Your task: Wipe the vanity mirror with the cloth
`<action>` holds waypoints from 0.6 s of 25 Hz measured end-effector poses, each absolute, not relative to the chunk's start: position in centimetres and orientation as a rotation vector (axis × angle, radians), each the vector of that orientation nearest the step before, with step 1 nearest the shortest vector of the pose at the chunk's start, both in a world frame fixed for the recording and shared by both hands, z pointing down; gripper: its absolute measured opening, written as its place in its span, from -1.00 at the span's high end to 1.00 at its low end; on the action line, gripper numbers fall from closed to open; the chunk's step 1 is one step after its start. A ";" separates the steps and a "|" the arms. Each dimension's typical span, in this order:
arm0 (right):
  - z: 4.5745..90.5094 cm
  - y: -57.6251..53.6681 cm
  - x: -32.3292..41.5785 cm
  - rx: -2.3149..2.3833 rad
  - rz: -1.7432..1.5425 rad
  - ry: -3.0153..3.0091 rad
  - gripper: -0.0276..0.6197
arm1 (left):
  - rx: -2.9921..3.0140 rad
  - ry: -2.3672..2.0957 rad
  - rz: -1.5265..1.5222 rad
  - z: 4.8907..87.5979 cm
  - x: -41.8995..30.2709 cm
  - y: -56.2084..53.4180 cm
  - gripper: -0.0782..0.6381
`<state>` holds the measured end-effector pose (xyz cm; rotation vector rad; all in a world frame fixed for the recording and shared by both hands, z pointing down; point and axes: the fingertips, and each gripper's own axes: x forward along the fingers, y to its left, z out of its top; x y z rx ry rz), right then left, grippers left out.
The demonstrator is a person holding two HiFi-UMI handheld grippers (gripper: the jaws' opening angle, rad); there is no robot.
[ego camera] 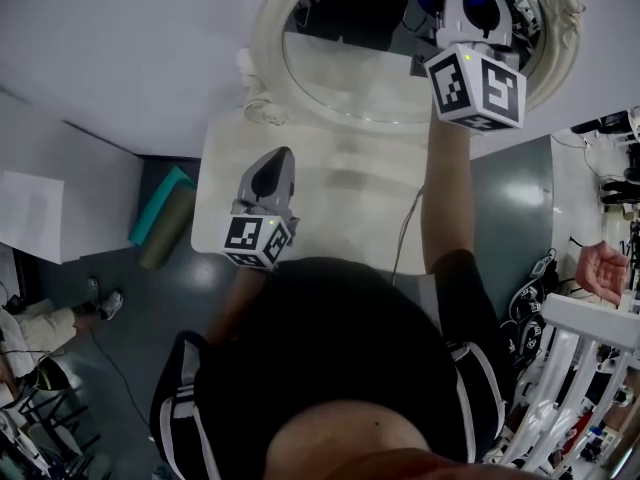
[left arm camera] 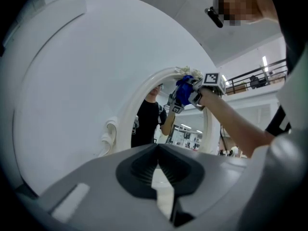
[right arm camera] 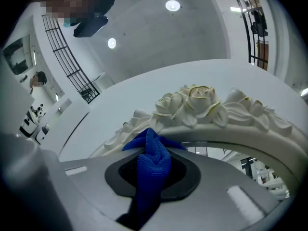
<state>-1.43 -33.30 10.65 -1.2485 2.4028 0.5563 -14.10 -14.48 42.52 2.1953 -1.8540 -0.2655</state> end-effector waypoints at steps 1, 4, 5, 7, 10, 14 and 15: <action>11.0 -33.1 -2.2 -1.230 0.562 2.424 0.78 | 2.188 -1.858 -0.265 42.7 -14.3 -14.3 0.76; 13.3 -32.5 -5.5 -1.178 0.614 2.509 0.78 | 2.169 -1.872 -0.259 43.6 -14.8 -14.1 0.76; 14.3 -32.3 -6.8 -1.166 0.644 2.541 0.78 | 2.165 -1.877 -0.257 43.8 -15.0 -14.0 0.76; 16.3 -31.9 -9.3 -1.148 0.721 2.598 0.78 | 2.157 -1.886 -0.256 43.8 -15.4 -13.9 0.76; 19.0 -31.3 -12.5 -1.094 0.837 2.666 0.78 | 2.145 -1.903 -0.257 43.4 -16.1 -14.1 0.76; 23.4 -30.4 -16.5 -1.045 0.925 2.787 0.78 | 2.125 -1.916 -0.247 43.1 -17.9 -14.0 0.76; 24.8 -30.2 -17.3 -1.035 0.933 2.815 0.78 | 2.113 -1.921 -0.245 43.2 -18.3 -14.0 0.76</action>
